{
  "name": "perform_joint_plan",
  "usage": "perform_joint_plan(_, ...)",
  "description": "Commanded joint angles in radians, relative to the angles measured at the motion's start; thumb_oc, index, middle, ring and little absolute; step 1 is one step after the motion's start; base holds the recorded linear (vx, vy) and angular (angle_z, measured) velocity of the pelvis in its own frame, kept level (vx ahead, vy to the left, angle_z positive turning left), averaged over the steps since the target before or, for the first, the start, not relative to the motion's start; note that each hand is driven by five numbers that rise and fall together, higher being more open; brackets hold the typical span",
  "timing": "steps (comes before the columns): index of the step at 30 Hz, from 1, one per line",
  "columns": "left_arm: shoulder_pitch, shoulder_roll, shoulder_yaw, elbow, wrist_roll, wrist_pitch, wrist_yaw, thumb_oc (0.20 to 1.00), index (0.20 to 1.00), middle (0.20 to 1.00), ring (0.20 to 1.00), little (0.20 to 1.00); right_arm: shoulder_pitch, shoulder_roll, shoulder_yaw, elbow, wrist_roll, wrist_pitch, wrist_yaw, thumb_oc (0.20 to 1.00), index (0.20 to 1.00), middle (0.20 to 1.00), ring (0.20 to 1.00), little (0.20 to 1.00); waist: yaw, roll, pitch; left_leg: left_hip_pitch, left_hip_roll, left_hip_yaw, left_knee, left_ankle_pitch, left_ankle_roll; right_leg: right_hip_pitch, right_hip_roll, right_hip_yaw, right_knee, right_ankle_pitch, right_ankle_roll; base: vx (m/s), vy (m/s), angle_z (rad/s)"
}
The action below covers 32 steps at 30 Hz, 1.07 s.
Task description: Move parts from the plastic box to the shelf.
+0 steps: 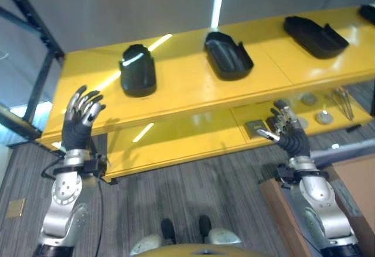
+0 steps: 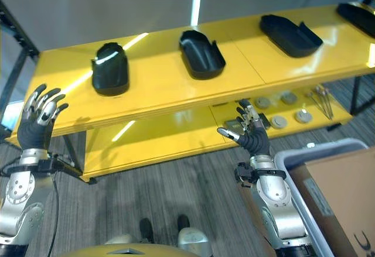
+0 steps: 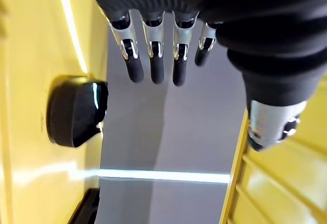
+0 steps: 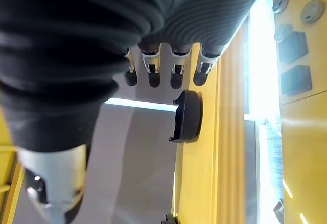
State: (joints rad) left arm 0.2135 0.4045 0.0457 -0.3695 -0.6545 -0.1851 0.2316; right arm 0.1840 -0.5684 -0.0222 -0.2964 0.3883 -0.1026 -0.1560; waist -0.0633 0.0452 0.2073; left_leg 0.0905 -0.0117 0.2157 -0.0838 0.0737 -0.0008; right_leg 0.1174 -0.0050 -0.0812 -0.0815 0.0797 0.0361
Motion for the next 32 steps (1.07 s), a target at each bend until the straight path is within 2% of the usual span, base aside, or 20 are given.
perform_joint_plan(1,-0.043,0.028,0.045,0.049,-0.122,-0.017,-0.018,1.000,1.000,1.000,1.000,1.000,-0.028,-0.010,0.008,0.042,-0.012,-0.026,0.026,1.000,1.000,1.000,1.000,1.000,0.010,-0.053,-0.053,0.012,0.069,-0.062,0.037,-0.050,-0.057,-0.021,-0.070,-0.012,0.002,-0.016,0.100,-0.04,0.010,0.31)
perform_joint_plan(3,-0.023,0.011,0.054,0.077,-0.200,-0.015,0.004,1.000,1.000,1.000,1.000,1.000,-0.036,-0.012,0.026,0.078,-0.057,0.001,0.068,1.000,1.000,1.000,1.000,1.000,0.023,-0.058,-0.058,0.008,0.064,-0.074,0.033,-0.048,-0.056,-0.021,-0.073,-0.019,0.002,-0.014,0.101,-0.04,0.012,0.30)
perform_joint_plan(4,-0.016,0.011,0.053,0.138,-0.168,-0.066,0.036,1.000,1.000,1.000,1.000,1.000,-0.041,-0.021,0.060,0.123,-0.072,0.020,0.083,1.000,1.000,1.000,1.000,1.000,0.033,-0.061,-0.064,0.006,0.060,-0.082,0.024,-0.043,-0.056,-0.023,-0.074,-0.026,0.001,-0.010,0.105,-0.03,0.009,0.15)
perform_joint_plan(5,-0.015,0.011,0.054,0.148,-0.160,-0.069,0.040,1.000,1.000,1.000,1.000,1.000,-0.044,-0.021,0.067,0.140,-0.076,0.017,0.086,1.000,1.000,1.000,1.000,1.000,0.034,-0.062,-0.065,0.005,0.059,-0.084,0.024,-0.042,-0.056,-0.024,-0.075,-0.027,0.001,-0.009,0.105,-0.03,0.004,0.16)
perform_joint_plan(6,-0.008,0.009,0.061,0.186,-0.145,-0.055,0.080,1.000,1.000,1.000,1.000,1.000,-0.054,-0.022,0.092,0.196,-0.114,0.032,0.109,1.000,1.000,1.000,1.000,1.000,0.042,-0.064,-0.066,0.002,0.056,-0.093,0.022,-0.040,-0.055,-0.023,-0.076,-0.034,0.001,-0.008,0.105,-0.03,0.000,0.17)
perform_joint_plan(7,0.000,0.013,0.074,0.294,-0.096,-0.071,0.096,1.000,1.000,1.000,1.000,1.000,-0.053,-0.030,0.129,0.285,-0.165,0.038,0.128,1.000,1.000,1.000,1.000,1.000,0.054,-0.067,-0.071,-0.002,0.053,-0.099,0.014,-0.035,-0.053,-0.026,-0.078,-0.042,-0.001,-0.005,0.107,-0.03,-0.001,0.15)
perform_joint_plan(8,0.006,0.015,0.083,0.346,-0.091,-0.033,0.102,1.000,1.000,1.000,1.000,1.000,-0.051,-0.028,0.151,0.344,-0.171,0.036,0.134,1.000,1.000,1.000,1.000,1.000,0.059,-0.069,-0.072,-0.004,0.053,-0.102,0.013,-0.033,-0.053,-0.026,-0.079,-0.048,-0.001,-0.005,0.106,-0.02,-0.001,0.11)
perform_joint_plan(10,0.021,0.010,0.092,0.459,-0.141,-0.023,0.046,1.000,1.000,1.000,1.000,1.000,-0.043,-0.017,0.173,0.423,-0.193,0.042,0.125,1.000,1.000,1.000,1.000,1.000,0.063,-0.072,-0.074,-0.006,0.052,-0.103,0.012,-0.031,-0.052,-0.028,-0.080,-0.053,0.001,-0.004,0.107,-0.01,-0.004,0.16)
perform_joint_plan(12,0.040,0.003,0.099,0.657,-0.097,-0.044,-0.028,1.000,1.000,1.000,1.000,1.000,-0.041,0.004,0.198,0.575,-0.234,0.038,0.144,1.000,1.000,1.000,1.000,1.000,0.070,-0.074,-0.073,-0.006,0.054,-0.101,0.010,-0.031,-0.049,-0.028,-0.082,-0.062,0.003,-0.004,0.109,-0.01,-0.006,0.18)
perform_joint_plan(13,0.047,-0.002,0.095,0.751,-0.054,-0.030,-0.040,1.000,1.000,1.000,1.000,1.000,-0.047,0.018,0.205,0.656,-0.259,0.028,0.142,1.000,1.000,1.000,1.000,1.000,0.074,-0.074,-0.071,-0.007,0.054,-0.100,0.011,-0.031,-0.046,-0.028,-0.082,-0.065,0.006,-0.003,0.109,-0.01,-0.002,0.11)
perform_joint_plan(15,0.048,-0.015,0.082,0.915,-0.071,-0.044,-0.103,1.000,1.000,1.000,1.000,1.000,-0.065,0.041,0.224,0.787,-0.242,0.072,0.138,1.000,1.000,1.000,1.000,1.000,0.079,-0.075,-0.067,-0.007,0.054,-0.100,0.010,-0.033,-0.042,-0.027,-0.084,-0.072,0.008,-0.003,0.109,-0.01,0.000,0.10)
perform_joint_plan(17,0.039,-0.050,0.049,1.115,0.000,0.022,-0.103,1.000,1.000,1.000,1.000,1.000,-0.081,0.080,0.245,0.964,-0.210,0.119,0.123,1.000,1.000,1.000,1.000,1.000,0.088,-0.076,-0.063,-0.003,0.053,-0.099,0.012,-0.039,-0.037,-0.022,-0.085,-0.079,0.011,-0.005,0.111,0.00,-0.002,0.08)
perform_joint_plan(18,0.034,-0.058,0.044,1.166,0.026,0.003,-0.102,1.000,1.000,1.000,1.000,1.000,-0.084,0.093,0.247,1.005,-0.211,0.116,0.118,1.000,1.000,1.000,1.000,1.000,0.089,-0.077,-0.066,-0.006,0.052,-0.099,0.012,-0.039,-0.036,-0.025,-0.085,-0.080,0.010,-0.004,0.112,0.00,-0.007,0.05)
perform_joint_plan(19,0.023,-0.073,0.034,1.236,0.048,0.055,-0.101,1.000,1.000,1.000,1.000,1.000,-0.092,0.116,0.250,1.064,-0.210,0.127,0.104,1.000,1.000,1.000,1.000,1.000,0.091,-0.078,-0.066,-0.007,0.052,-0.098,0.014,-0.043,-0.034,-0.025,-0.086,-0.081,0.010,-0.004,0.113,0.00,-0.012,0.09)
perform_joint_plan(21,0.003,-0.105,0.006,1.394,0.135,0.112,-0.084,1.000,1.000,1.000,1.000,1.000,-0.104,0.167,0.249,1.201,-0.166,0.144,0.081,1.000,1.000,1.000,1.000,1.000,0.092,-0.080,-0.069,-0.008,0.050,-0.096,0.018,-0.047,-0.028,-0.025,-0.087,-0.078,0.011,-0.003,0.114,0.01,-0.012,0.09)
perform_joint_plan(23,-0.008,-0.126,-0.020,1.508,0.193,0.132,-0.080,1.000,1.000,1.000,1.000,1.000,-0.116,0.203,0.239,1.288,-0.156,0.181,0.076,1.000,1.000,1.000,1.000,1.000,0.089,-0.081,-0.071,-0.005,0.051,-0.093,0.021,-0.050,-0.025,-0.024,-0.085,-0.071,0.013,-0.003,0.114,0.02,0.002,0.00)
perform_joint_plan(26,-0.031,-0.158,-0.070,1.573,0.243,0.132,-0.095,1.000,1.000,1.000,1.000,1.000,-0.105,0.247,0.229,1.381,-0.226,0.180,0.097,1.000,1.000,1.000,1.000,1.000,0.074,-0.077,-0.077,0.006,0.052,-0.085,0.022,-0.057,-0.018,-0.021,-0.080,-0.059,0.015,-0.006,0.113,0.04,0.024,-0.03)
perform_joint_plan(32,-0.065,-0.169,-0.140,1.558,0.234,0.103,-0.083,1.000,1.000,1.000,1.000,1.000,-0.102,0.283,0.261,1.384,-0.192,0.179,0.056,1.000,1.000,1.000,1.000,1.000,0.064,-0.077,-0.078,-0.006,0.046,-0.081,0.038,-0.070,-0.012,-0.032,-0.082,-0.054,0.019,-0.006,0.111,0.00,0.008,-0.05)
